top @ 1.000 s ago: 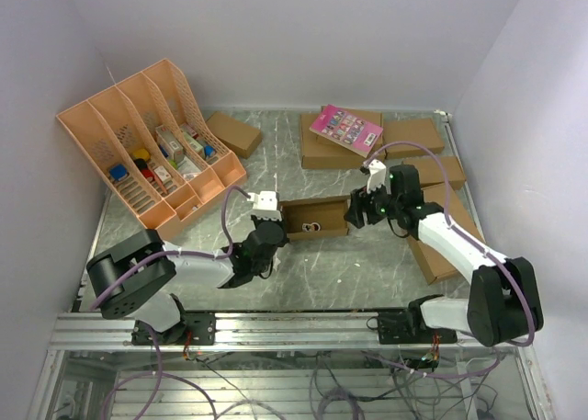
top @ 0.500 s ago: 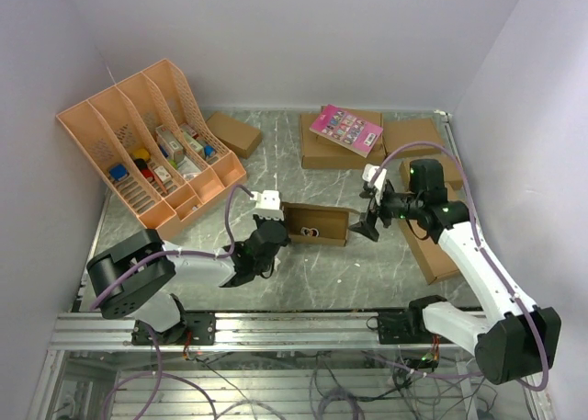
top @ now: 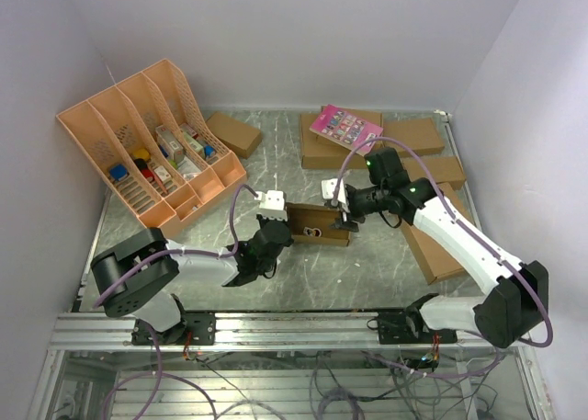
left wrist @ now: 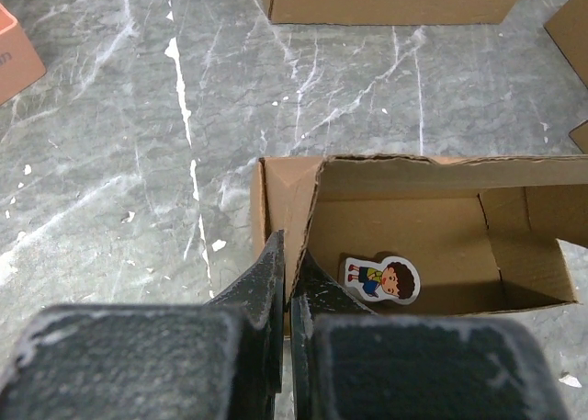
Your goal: Fold the paper box
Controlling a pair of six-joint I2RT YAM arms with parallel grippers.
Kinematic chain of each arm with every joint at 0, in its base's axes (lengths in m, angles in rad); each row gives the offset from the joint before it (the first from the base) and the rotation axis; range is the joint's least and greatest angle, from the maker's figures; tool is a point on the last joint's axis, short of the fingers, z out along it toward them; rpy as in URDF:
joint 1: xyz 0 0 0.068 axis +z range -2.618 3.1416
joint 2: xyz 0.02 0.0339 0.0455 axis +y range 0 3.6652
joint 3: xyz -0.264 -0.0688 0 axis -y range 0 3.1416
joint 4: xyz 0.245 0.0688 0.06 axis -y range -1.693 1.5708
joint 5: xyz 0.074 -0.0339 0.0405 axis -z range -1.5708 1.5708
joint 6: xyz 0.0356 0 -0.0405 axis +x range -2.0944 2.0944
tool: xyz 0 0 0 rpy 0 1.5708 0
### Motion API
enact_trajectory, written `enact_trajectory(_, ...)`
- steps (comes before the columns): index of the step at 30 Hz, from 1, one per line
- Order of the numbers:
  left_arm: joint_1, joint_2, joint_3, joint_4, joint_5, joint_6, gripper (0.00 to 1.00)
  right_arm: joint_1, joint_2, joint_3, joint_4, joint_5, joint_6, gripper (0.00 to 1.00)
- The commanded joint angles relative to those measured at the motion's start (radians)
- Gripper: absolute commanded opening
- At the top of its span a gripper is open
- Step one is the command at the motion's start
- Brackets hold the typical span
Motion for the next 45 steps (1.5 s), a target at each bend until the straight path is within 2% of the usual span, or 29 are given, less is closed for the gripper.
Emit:
enact_trajectory(1, -0.014, 0.011, 0.016, -0.041, 0.005, -0.012, 0.07, 0.032, 0.018, -0.001, 0.045, 0.130, 0.021, 0.47)
enact_trajectory(5, -0.015, 0.023, 0.020, -0.025, 0.012, -0.007, 0.07, 0.047, 0.022, -0.008, 0.052, 0.176, 0.010, 0.25)
enact_trajectory(10, -0.016, 0.013, 0.034, -0.043, 0.025, -0.016, 0.08, 0.056, 0.000, -0.050, 0.075, 0.212, 0.001, 0.11)
enact_trajectory(12, -0.017, -0.004, 0.034, -0.065, 0.034, -0.024, 0.13, 0.056, -0.013, -0.074, 0.083, 0.219, 0.001, 0.07)
enact_trajectory(14, -0.017, -0.032, 0.030, -0.083, 0.062, -0.027, 0.22, 0.056, -0.025, -0.097, 0.090, 0.221, 0.003, 0.04)
enact_trajectory(15, -0.017, -0.052, 0.025, -0.092, 0.089, -0.025, 0.28, 0.056, -0.032, -0.106, 0.096, 0.222, 0.005, 0.03)
enact_trajectory(18, -0.017, -0.125, -0.001, -0.124, 0.192, -0.021, 0.63, 0.056, -0.037, -0.123, 0.105, 0.223, 0.011, 0.00)
enact_trajectory(19, -0.017, -0.171, -0.023, -0.126, 0.226, -0.017, 0.68, 0.056, -0.036, -0.125, 0.104, 0.222, 0.012, 0.00)
enact_trajectory(26, -0.017, -0.508, -0.137, -0.240, 0.394, -0.022, 0.73, 0.056, -0.045, -0.157, 0.107, 0.198, 0.007, 0.00)
enact_trajectory(29, -0.017, -0.645, -0.133, -0.361, 0.393, -0.057, 0.75, 0.057, -0.050, -0.180, 0.082, 0.172, -0.029, 0.00)
enact_trajectory(32, -0.011, -0.712, -0.099, -0.462, 0.343, -0.102, 0.80, 0.056, -0.058, -0.217, 0.069, 0.143, -0.067, 0.00)
enact_trajectory(34, 0.016, -0.688, -0.063, -0.493, 0.353, -0.123, 0.79, 0.056, -0.060, -0.249, 0.077, 0.136, -0.082, 0.01)
enact_trajectory(36, 0.071, -0.609, -0.015, -0.495, 0.436, -0.137, 0.75, 0.056, -0.055, -0.277, 0.084, 0.134, -0.092, 0.02)
enact_trajectory(40, 0.171, -0.385, 0.066, -0.399, 0.660, -0.169, 0.51, 0.056, -0.027, -0.302, 0.092, 0.148, -0.099, 0.04)
enact_trajectory(43, 0.187, -0.223, 0.123, -0.336, 0.753, -0.162, 0.43, 0.055, -0.003, -0.309, 0.097, 0.154, -0.097, 0.08)
enact_trajectory(45, 0.191, -0.128, 0.159, -0.321, 0.820, -0.158, 0.39, 0.055, 0.008, -0.311, 0.092, 0.151, -0.096, 0.15)
